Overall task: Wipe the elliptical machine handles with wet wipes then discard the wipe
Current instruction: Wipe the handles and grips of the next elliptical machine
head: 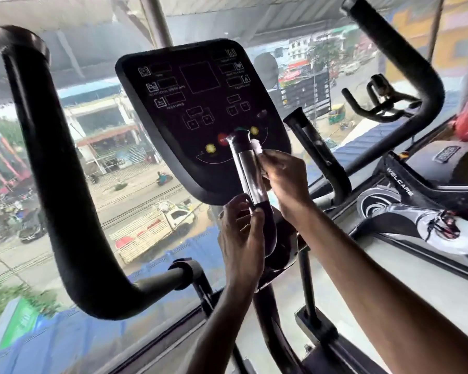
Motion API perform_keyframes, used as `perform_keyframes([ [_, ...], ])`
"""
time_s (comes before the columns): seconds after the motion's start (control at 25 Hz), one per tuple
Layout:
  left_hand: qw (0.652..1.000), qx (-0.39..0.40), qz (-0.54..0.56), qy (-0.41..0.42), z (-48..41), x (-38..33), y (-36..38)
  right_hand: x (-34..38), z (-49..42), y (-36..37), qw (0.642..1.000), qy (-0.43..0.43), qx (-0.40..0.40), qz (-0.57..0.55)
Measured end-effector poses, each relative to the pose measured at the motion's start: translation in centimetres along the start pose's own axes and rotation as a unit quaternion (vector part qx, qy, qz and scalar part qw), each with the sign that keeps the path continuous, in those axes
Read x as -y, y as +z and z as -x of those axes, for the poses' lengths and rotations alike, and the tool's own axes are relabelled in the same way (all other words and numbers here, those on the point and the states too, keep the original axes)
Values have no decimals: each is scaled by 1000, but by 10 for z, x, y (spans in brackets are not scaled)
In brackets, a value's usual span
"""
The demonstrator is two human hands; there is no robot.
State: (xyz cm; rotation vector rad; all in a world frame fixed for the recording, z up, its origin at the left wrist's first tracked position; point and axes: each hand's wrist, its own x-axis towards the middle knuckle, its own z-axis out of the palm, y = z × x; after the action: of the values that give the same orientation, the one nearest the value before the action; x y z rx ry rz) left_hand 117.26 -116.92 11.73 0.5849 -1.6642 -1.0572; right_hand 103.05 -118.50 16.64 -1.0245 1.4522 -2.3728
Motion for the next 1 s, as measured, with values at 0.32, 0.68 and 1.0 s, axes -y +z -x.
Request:
perform_keyframes([
  [0.32, 999, 1, 46, -27, 5, 9, -1, 18, 0, -8, 901, -356, 13, 247],
  [0.68, 997, 0, 58, -47, 16, 17, -2, 73, -25, -9, 614, -529, 314, 495],
  [1.0, 998, -1, 46, -45, 32, 28, -7, 82, -25, 0, 521, -513, 397, 554],
])
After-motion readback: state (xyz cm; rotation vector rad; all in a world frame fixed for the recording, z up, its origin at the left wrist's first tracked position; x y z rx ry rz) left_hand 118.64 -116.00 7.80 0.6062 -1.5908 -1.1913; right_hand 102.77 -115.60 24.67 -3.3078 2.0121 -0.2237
